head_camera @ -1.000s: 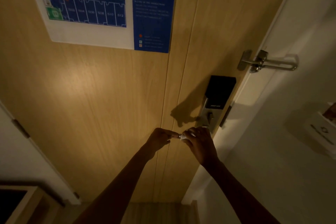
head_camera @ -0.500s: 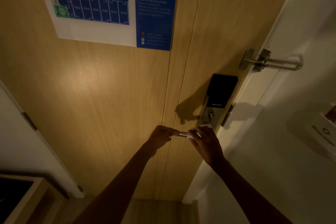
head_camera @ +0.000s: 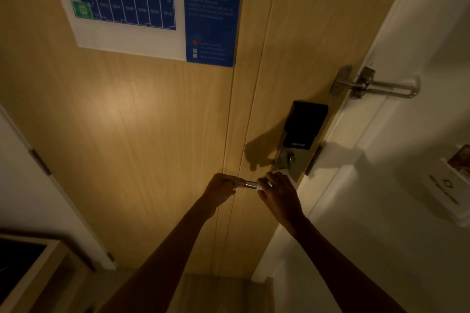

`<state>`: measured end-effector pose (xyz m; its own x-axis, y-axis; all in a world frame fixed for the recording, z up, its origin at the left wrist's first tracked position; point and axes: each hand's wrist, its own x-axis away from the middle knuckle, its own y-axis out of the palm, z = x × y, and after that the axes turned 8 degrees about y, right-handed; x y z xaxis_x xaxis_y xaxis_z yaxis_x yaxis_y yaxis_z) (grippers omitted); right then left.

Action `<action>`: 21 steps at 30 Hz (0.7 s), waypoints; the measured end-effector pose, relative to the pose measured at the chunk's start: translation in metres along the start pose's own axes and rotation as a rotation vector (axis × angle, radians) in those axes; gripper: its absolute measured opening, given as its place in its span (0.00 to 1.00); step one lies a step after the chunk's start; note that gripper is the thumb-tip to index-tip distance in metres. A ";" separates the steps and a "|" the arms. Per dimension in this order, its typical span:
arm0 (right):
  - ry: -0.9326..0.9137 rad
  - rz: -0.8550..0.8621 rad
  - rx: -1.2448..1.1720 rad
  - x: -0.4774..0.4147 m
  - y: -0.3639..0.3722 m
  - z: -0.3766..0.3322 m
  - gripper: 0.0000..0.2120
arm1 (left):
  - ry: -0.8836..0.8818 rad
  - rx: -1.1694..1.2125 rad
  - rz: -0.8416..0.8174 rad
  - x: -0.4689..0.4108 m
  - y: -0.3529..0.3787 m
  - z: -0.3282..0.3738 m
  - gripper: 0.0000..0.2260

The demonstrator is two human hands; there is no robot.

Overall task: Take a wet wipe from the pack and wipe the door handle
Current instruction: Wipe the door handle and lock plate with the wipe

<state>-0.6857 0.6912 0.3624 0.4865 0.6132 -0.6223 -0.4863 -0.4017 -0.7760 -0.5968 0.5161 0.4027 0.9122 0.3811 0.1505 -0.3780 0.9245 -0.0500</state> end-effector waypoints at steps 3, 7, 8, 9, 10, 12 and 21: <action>-0.018 -0.010 -0.021 -0.007 0.006 -0.014 0.13 | -0.004 -0.003 -0.001 0.001 0.000 0.000 0.09; -0.078 0.004 0.002 -0.005 0.000 -0.009 0.12 | 0.006 -0.002 -0.005 0.002 0.001 0.002 0.10; -0.090 0.008 0.010 -0.004 -0.002 -0.004 0.12 | 0.005 -0.004 -0.005 0.002 0.001 0.002 0.10; -0.099 0.008 0.011 -0.002 -0.003 0.002 0.12 | 0.006 -0.006 -0.007 0.003 0.001 0.002 0.10; -0.100 0.002 0.007 -0.001 -0.003 0.005 0.12 | 0.006 -0.005 -0.006 0.003 0.001 0.002 0.11; -0.082 -0.011 -0.019 -0.003 -0.001 0.003 0.12 | 0.011 0.009 -0.004 0.003 0.000 0.001 0.11; 0.017 -0.120 -0.143 -0.001 -0.021 0.012 0.10 | -0.001 -0.041 0.020 0.006 0.003 0.001 0.10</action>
<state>-0.6852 0.7071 0.3809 0.5476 0.6514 -0.5252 -0.3164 -0.4199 -0.8506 -0.5928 0.5216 0.4049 0.9042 0.3999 0.1500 -0.3897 0.9162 -0.0932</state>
